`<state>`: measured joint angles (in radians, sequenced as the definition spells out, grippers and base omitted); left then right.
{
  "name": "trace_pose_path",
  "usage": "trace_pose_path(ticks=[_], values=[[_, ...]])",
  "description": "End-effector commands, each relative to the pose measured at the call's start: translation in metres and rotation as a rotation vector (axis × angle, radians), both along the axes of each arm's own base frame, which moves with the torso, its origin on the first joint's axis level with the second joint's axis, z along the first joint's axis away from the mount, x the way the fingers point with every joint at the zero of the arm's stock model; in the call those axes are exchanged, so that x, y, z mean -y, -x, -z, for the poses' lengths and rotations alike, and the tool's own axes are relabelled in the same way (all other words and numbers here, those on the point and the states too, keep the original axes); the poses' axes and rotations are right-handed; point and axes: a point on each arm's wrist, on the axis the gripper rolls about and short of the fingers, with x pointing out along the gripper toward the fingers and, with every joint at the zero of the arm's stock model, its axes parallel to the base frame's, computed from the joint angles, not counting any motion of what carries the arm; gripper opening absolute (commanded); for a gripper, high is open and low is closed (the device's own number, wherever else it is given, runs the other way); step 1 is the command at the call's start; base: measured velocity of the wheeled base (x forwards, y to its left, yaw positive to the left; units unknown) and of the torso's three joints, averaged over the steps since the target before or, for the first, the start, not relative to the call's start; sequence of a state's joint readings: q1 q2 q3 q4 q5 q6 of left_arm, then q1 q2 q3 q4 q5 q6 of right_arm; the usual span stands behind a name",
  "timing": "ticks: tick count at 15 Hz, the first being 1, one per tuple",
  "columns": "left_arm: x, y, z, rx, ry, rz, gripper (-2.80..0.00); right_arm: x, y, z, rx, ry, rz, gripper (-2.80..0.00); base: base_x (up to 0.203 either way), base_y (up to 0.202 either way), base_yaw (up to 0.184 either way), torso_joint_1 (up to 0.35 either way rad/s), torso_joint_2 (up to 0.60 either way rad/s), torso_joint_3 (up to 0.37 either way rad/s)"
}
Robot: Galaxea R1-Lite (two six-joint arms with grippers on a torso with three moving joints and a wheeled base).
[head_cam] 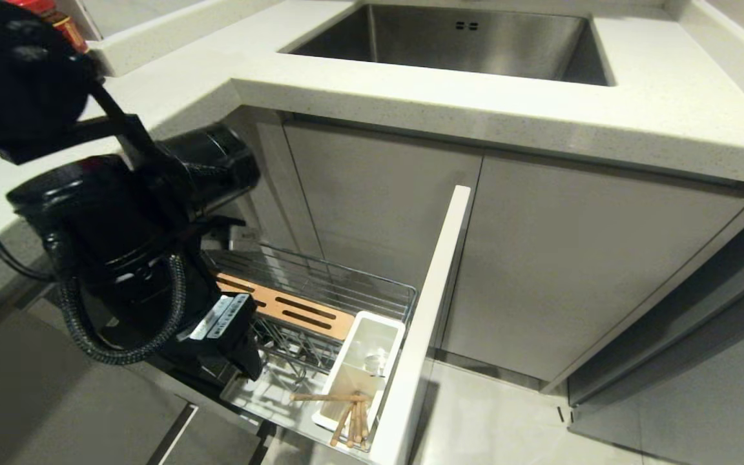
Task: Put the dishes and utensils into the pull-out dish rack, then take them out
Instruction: Take the chopsticks out of the cupboard
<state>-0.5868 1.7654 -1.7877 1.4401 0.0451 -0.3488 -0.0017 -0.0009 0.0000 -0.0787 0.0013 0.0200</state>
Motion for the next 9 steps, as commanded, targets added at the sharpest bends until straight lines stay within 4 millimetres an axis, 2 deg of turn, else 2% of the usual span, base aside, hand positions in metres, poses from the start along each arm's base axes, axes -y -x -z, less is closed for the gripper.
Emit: trace_pose_path(ticks=[1,9], values=[[0.013,-0.018,0.026,-0.105,-0.071,0.015,0.0,0.0,-0.002,0.007,-0.024,0.0,0.0,-2.8,0.0,0.0,0.0,0.0,0.0,0.0],[0.04,-0.05,0.074,-0.343,-0.059,0.109,0.0,0.0,-0.002,0.007,-0.024,0.0,0.0,-2.8,0.0,0.0,0.0,0.0,0.0,0.0]])
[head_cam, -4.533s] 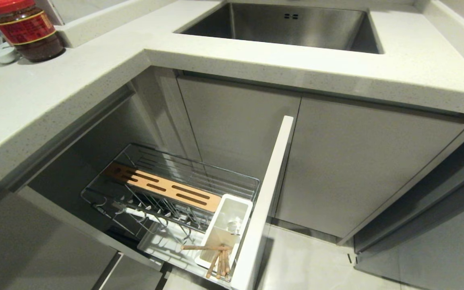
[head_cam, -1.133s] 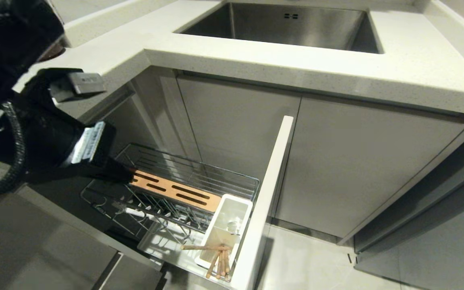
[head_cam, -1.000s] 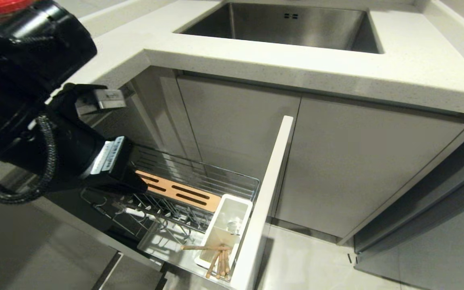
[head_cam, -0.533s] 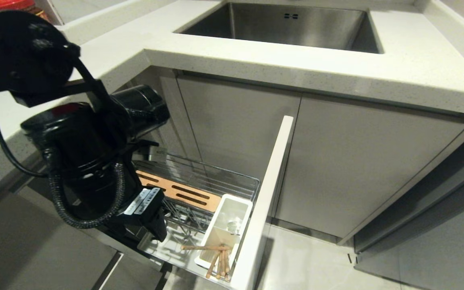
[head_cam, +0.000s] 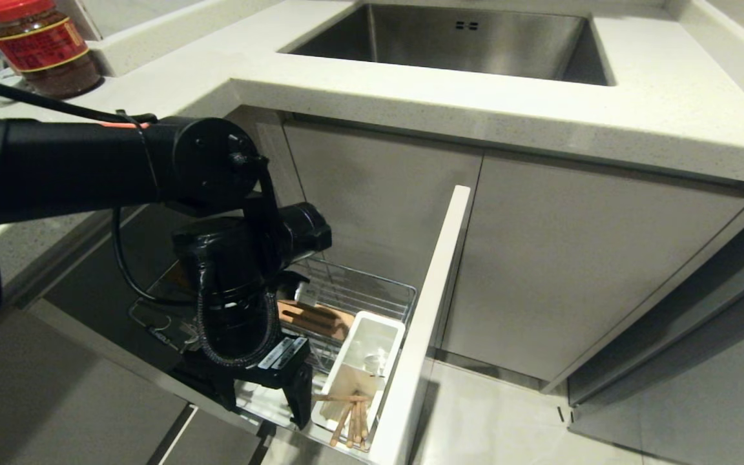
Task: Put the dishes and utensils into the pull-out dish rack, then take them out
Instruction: Take the chopsticks out of the cupboard
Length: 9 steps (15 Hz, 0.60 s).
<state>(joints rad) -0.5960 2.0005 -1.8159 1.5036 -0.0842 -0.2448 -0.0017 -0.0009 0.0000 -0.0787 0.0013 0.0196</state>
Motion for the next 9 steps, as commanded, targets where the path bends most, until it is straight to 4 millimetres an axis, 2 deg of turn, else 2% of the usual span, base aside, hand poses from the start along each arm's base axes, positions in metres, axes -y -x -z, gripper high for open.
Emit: trace_pose_path(ticks=[1,4,9], values=[[0.009,-0.015,0.021,-0.07,-0.023,-0.008,0.0,0.0,-0.002,0.007,-0.024,0.0,0.0,-2.8,0.0,0.0,0.0,0.0,0.0,0.0],[0.014,-0.027,0.036,-0.104,-0.03,-0.019,0.0,0.0,-0.002,0.007,-0.024,0.0,0.0,-2.8,0.0,0.0,0.0,0.0,0.0,0.0],[0.012,-0.04,0.045,-0.128,-0.02,-0.051,0.0,0.0,-0.002,0.007,-0.024,0.0,0.0,-2.8,0.0,0.0,0.0,0.0,0.0,0.0]])
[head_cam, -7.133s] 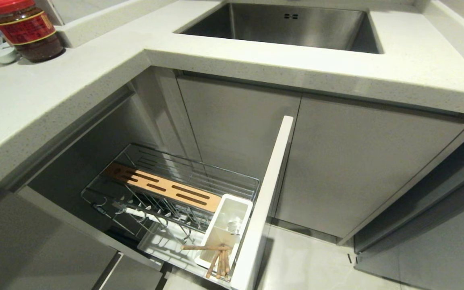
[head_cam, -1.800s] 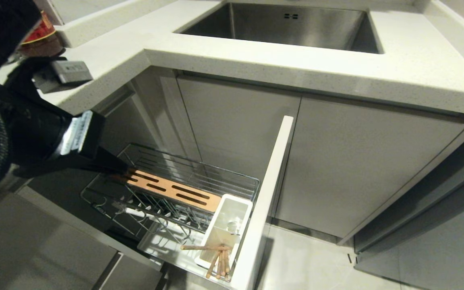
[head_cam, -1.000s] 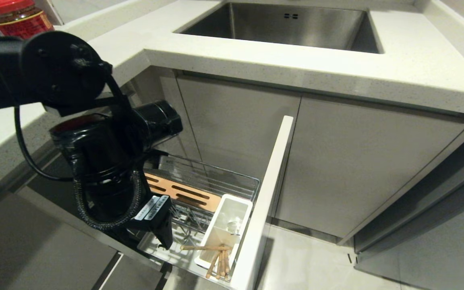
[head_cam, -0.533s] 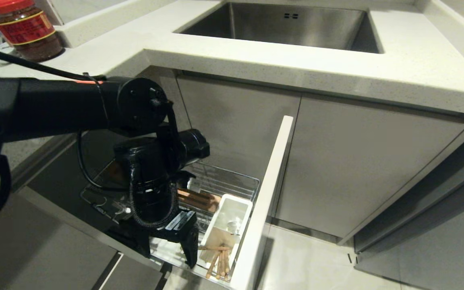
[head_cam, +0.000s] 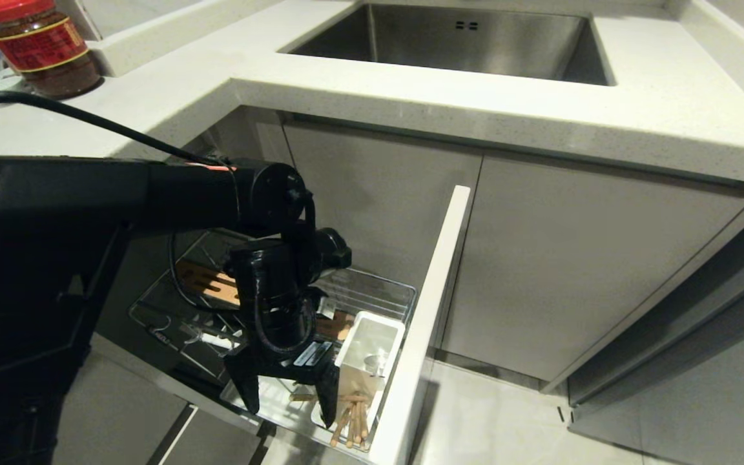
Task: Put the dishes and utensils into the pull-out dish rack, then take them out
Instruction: Take the chopsticks out of the cupboard
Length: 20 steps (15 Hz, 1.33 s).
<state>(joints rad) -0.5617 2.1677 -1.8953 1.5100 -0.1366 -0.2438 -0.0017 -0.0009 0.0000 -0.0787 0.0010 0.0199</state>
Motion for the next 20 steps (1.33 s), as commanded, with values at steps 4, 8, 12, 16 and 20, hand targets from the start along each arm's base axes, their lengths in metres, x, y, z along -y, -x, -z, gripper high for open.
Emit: trace_pose_path(ticks=[4,8,12,16,20], values=[[0.004,-0.005,0.009,-0.026,-0.006,-0.005,-2.8,0.0,-0.002,0.007,-0.024,0.0,-0.001,-2.8,0.0,0.0,0.0,0.0,0.0,0.0],[0.006,0.001,-0.005,-0.027,0.083,-0.008,-2.8,0.0,-0.002,0.007,-0.024,0.0,-0.001,-2.8,0.0,0.0,0.0,0.0,0.0,0.0],[0.016,0.015,-0.015,-0.039,0.145,0.022,-2.8,0.0,-0.002,0.007,-0.024,0.0,-0.001,-2.8,0.0,0.0,0.0,0.0,0.0,0.0],[0.015,0.025,-0.029,-0.006,0.153,0.044,-2.8,0.0,-0.002,0.007,-0.024,0.0,-0.001,-2.8,0.0,0.0,0.0,0.0,0.0,0.0],[-0.007,0.054,-0.072,0.155,0.152,0.069,-2.8,0.0,-0.002,0.007,-0.024,0.0,-0.001,-2.8,0.0,0.0,0.0,0.0,0.0,0.0]])
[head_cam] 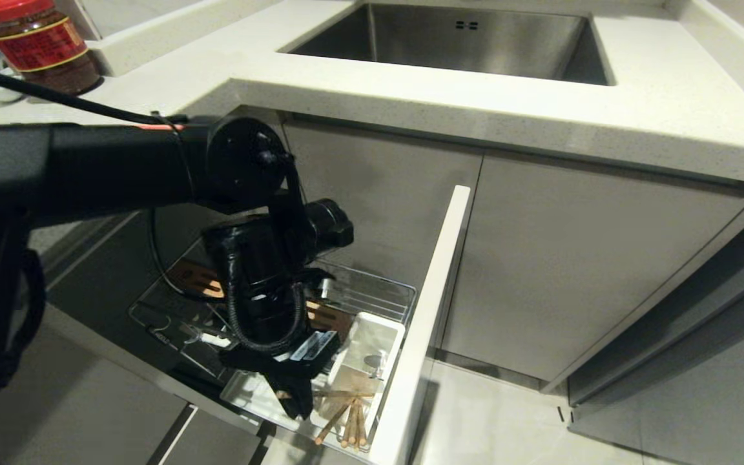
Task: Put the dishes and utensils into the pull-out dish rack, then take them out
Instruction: Take the chopsticks out of the cupboard
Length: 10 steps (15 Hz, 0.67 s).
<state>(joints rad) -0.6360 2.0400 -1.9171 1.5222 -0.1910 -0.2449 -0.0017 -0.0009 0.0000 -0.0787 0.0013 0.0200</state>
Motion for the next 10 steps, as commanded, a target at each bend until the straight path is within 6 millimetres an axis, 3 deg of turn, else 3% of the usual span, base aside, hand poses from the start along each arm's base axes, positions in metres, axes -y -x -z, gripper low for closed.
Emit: trace_pose_path(ticks=[1,5,10], values=[[-0.022,0.029,-0.038,0.119,0.031,0.004,-2.8,0.0,-0.002,0.007,-0.024,0.0,0.0,-2.8,0.0,0.0,0.0,0.0,0.0,0.0],[-0.057,0.079,-0.087,0.323,0.09,0.045,-2.8,0.0,-0.002,0.007,-0.024,0.0,0.0,-2.8,0.0,0.0,0.0,0.0,0.0,0.0],[-0.097,0.144,-0.131,0.548,0.237,0.192,-2.8,0.0,-0.002,0.007,-0.024,0.0,0.0,-2.8,0.0,0.0,0.0,0.0,0.0,0.0]])
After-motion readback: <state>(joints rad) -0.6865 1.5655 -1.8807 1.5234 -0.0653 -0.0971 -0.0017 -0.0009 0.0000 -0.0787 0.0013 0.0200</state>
